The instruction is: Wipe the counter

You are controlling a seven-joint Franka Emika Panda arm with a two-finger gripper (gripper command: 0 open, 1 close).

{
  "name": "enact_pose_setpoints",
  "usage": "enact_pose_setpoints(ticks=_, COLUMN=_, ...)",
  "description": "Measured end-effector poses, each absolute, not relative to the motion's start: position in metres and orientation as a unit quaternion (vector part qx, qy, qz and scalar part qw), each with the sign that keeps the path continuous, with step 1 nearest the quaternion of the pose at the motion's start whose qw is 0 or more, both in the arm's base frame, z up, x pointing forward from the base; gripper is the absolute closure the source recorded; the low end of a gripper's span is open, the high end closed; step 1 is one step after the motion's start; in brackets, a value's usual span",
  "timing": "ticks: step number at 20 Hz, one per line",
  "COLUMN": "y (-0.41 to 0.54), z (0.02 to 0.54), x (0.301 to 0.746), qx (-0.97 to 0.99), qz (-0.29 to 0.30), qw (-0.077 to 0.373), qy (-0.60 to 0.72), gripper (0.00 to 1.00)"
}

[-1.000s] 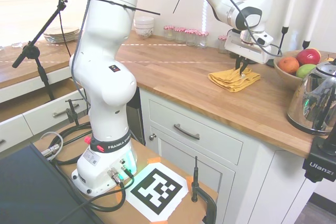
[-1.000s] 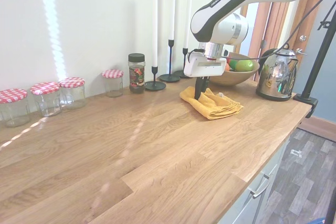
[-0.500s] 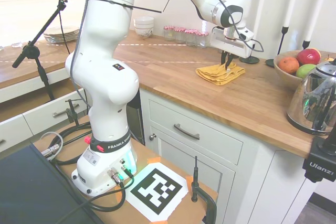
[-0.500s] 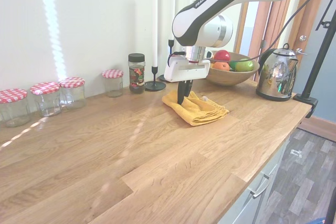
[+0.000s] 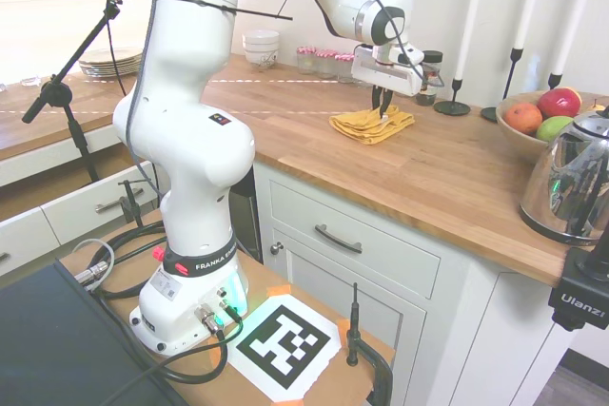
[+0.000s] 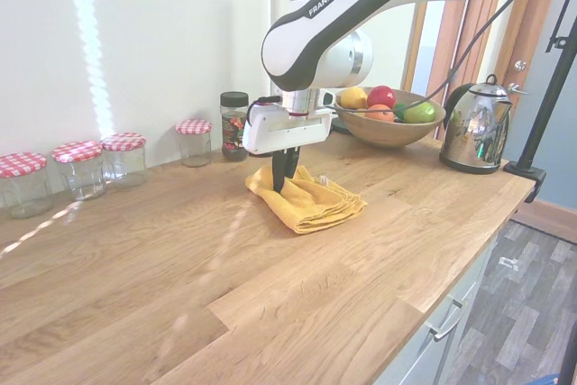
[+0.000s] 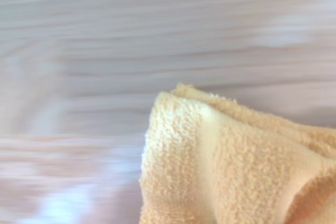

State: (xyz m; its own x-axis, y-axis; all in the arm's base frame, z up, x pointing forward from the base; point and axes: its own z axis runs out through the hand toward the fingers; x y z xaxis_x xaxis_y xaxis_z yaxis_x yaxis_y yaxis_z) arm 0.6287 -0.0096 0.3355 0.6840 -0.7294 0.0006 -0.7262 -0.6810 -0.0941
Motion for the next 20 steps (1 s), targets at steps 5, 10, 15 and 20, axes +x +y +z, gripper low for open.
enact_pose_setpoints(ticks=5, y=0.044, z=0.335, x=0.628, qx=-0.920, qz=-0.022, qw=0.036, qy=0.389, gripper=1.00)
enact_pose_setpoints(ticks=10, y=0.089, z=0.334, x=0.625, qx=-0.923, qz=-0.029, qw=0.030, qy=0.383, gripper=1.00)
enact_pose_setpoints(ticks=15, y=0.137, z=0.334, x=0.620, qx=-0.925, qz=-0.034, qw=0.027, qy=0.377, gripper=1.00)
enact_pose_setpoints(ticks=20, y=0.189, z=0.333, x=0.619, qx=-0.929, qz=-0.042, qw=0.025, qy=0.368, gripper=1.00)
